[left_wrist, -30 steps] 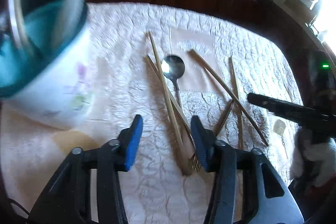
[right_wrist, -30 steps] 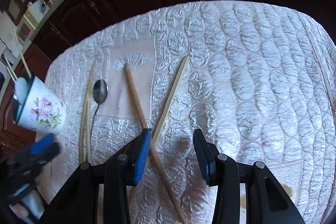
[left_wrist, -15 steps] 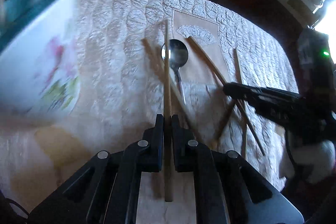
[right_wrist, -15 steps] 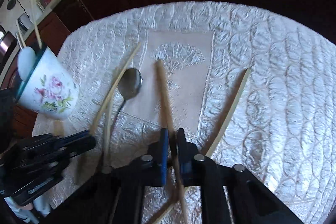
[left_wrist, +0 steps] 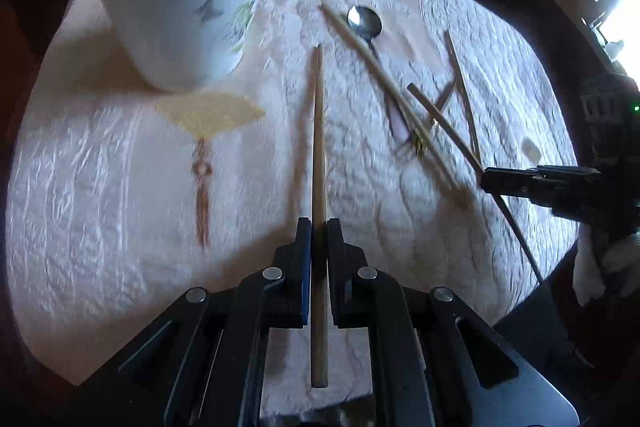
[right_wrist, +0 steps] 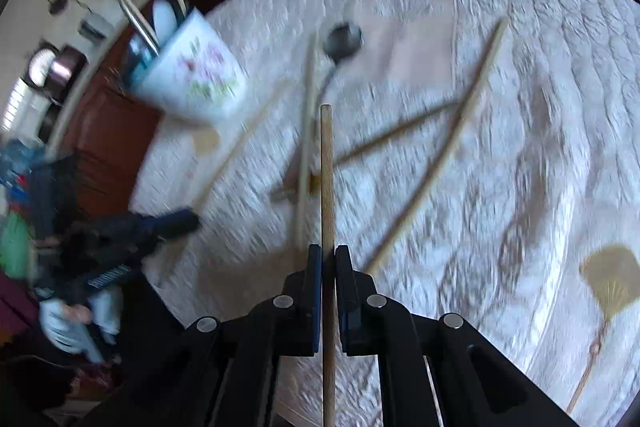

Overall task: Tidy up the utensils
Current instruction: 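Grasp a bamboo chopstick with the left tool while the right tool grasps another chopstick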

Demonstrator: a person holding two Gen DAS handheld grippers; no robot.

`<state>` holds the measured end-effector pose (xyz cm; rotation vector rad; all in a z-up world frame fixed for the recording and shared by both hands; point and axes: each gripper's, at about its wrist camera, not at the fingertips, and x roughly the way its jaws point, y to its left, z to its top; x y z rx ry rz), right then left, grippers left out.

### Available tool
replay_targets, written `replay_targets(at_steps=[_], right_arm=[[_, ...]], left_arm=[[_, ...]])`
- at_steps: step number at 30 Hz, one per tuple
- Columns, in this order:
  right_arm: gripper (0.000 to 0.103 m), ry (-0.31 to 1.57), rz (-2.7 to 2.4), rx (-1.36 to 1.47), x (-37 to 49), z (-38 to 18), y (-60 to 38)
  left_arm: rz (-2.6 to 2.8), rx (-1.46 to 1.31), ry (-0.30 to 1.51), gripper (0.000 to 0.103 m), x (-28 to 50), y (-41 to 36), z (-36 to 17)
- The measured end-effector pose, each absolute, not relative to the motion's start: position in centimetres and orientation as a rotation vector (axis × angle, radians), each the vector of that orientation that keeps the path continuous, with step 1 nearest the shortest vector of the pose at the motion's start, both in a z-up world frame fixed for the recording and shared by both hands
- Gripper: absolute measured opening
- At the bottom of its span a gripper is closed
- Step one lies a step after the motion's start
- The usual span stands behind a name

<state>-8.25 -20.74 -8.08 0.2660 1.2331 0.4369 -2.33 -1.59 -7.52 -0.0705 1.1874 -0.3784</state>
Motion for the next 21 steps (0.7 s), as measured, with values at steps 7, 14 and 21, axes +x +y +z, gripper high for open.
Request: replay_targets(at_steps=[7,14,21], right_arm=[[0.020,1.212,0.397,0.190,-7.5,-7.9,-19.2],[0.020,1.193,0.418,0.168,-3.8,-7.2,-16.9],[0.019,1.200,0.431,0.109,-1.7,-7.9,-14.7]], left_arm=[[-0.336,-0.066,1.146,0.028,-1.0,-1.4,-6.8],[-0.281,0.018,1.083,0.029,3.3,-3.9,-6.6],[-0.229,0.103,1.098,0.029,6.0,-6.4,-8.6]])
